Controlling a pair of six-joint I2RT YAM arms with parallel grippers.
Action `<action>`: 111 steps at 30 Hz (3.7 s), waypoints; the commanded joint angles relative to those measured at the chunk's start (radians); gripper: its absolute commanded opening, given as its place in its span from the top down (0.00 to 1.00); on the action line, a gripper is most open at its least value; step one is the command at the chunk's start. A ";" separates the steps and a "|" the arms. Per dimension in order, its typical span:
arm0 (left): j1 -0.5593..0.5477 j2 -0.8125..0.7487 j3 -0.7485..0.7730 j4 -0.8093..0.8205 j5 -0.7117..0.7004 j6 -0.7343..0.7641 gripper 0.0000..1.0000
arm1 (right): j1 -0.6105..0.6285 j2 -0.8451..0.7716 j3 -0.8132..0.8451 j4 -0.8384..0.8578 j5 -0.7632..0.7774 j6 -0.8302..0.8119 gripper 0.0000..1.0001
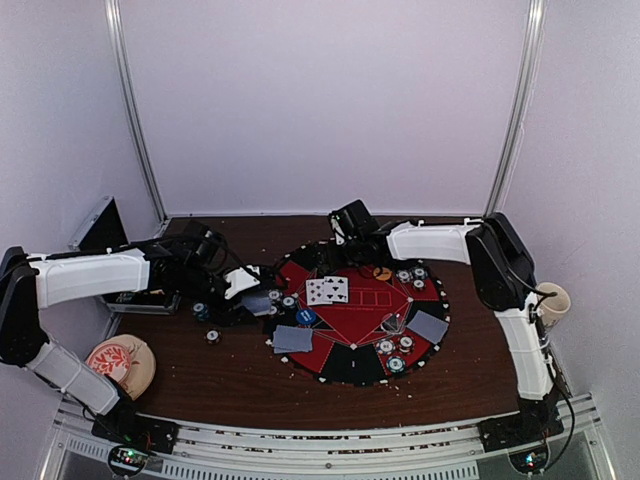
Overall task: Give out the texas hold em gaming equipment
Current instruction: Adjust the poker card in the community card area, then pick up the poker card from the face-down deck piles.
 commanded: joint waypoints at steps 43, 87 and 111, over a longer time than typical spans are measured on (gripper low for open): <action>0.008 -0.027 -0.004 0.028 0.021 -0.003 0.46 | 0.051 0.008 0.004 -0.077 -0.228 -0.057 0.07; 0.006 0.010 0.050 0.009 -0.001 0.003 0.46 | 0.213 -0.110 -0.263 0.534 -0.612 0.380 0.13; 0.003 0.021 0.050 0.010 0.013 -0.001 0.46 | 0.162 -0.138 -0.312 0.405 -0.520 0.350 0.46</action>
